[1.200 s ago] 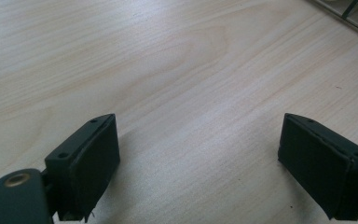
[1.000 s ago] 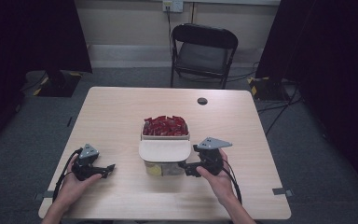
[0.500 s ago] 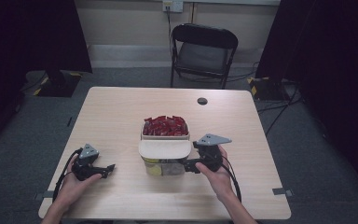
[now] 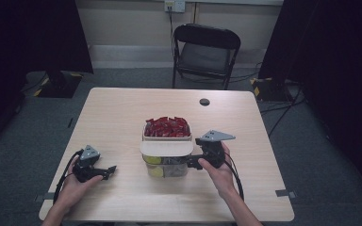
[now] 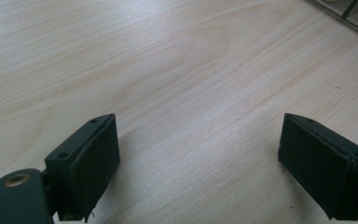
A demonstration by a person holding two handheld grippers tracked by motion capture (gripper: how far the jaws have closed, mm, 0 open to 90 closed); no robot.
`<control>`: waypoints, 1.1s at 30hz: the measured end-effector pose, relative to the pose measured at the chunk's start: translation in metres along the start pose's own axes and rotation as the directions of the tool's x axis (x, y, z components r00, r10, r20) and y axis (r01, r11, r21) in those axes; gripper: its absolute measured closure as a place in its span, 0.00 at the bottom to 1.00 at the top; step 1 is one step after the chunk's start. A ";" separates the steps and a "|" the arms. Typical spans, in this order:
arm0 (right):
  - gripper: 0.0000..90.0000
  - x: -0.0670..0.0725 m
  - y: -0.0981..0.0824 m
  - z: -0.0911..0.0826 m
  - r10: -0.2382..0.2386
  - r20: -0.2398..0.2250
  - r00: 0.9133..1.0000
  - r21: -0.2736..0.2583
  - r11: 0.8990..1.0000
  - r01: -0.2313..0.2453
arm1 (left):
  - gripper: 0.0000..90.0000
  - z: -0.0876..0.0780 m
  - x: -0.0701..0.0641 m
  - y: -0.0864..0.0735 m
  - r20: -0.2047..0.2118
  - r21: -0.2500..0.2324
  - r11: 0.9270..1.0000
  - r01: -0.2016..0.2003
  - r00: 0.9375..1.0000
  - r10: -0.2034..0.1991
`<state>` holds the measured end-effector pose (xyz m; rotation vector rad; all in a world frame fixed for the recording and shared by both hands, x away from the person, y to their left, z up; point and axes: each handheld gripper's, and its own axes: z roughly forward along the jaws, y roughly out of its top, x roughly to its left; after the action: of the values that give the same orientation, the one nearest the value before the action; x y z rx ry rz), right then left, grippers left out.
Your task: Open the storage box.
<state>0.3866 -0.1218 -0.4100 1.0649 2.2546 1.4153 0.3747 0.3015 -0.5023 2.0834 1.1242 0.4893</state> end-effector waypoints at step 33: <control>0.15 -0.019 0.018 0.013 0.041 0.003 0.999 -0.032 0.999 -0.041 | 0.13 0.000 0.000 0.000 0.000 0.000 1.000 0.000 1.000 0.000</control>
<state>0.4149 -0.1219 -0.4036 1.1091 2.2118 1.4596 0.3747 0.3014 -0.5023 2.0831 1.1239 0.4892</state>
